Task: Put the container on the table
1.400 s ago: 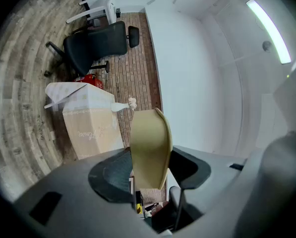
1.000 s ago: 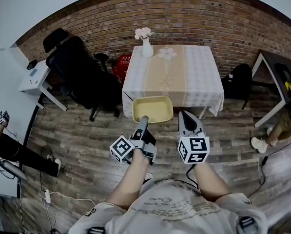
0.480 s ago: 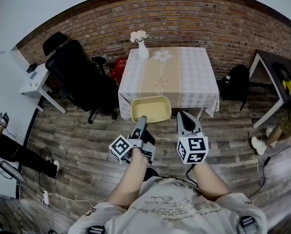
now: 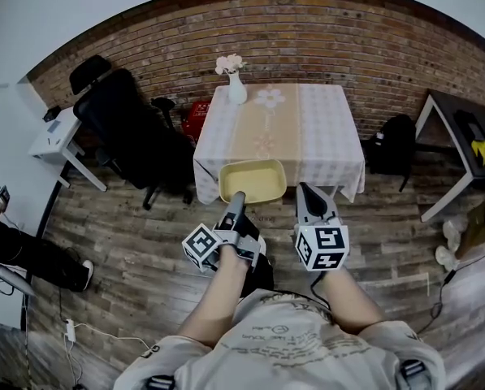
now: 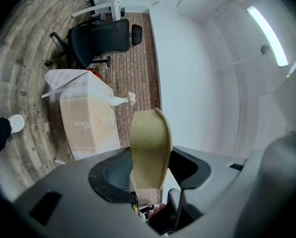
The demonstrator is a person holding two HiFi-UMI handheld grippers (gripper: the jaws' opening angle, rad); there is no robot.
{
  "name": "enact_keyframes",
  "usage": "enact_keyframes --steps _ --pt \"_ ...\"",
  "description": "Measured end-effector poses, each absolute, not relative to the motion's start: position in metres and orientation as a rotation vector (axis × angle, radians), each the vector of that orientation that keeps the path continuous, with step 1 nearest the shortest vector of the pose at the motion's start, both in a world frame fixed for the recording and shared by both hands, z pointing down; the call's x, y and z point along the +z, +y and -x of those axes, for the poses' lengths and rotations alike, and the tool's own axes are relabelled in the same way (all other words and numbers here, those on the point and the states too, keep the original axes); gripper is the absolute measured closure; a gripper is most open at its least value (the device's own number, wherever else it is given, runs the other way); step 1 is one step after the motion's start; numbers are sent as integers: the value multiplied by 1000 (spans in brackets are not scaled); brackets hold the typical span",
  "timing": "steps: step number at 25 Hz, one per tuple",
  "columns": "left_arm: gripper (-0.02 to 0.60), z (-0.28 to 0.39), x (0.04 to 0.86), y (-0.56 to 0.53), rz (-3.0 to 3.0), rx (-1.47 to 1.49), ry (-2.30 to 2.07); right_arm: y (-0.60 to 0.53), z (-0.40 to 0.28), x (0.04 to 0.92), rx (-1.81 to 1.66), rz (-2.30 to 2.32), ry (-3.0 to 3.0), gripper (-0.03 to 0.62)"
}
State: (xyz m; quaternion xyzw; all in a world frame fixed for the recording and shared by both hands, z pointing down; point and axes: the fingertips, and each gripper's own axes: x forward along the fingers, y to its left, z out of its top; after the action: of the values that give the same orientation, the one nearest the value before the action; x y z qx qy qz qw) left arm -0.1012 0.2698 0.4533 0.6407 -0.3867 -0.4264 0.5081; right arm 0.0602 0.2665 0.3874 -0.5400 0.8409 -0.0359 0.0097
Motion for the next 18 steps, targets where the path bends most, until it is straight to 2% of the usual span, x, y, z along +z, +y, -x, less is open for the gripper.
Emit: enact_keyframes --steps 18 --pt "351 125 475 138 -1533 -1056 -916 145 -36 411 -94 1665 2664 592"
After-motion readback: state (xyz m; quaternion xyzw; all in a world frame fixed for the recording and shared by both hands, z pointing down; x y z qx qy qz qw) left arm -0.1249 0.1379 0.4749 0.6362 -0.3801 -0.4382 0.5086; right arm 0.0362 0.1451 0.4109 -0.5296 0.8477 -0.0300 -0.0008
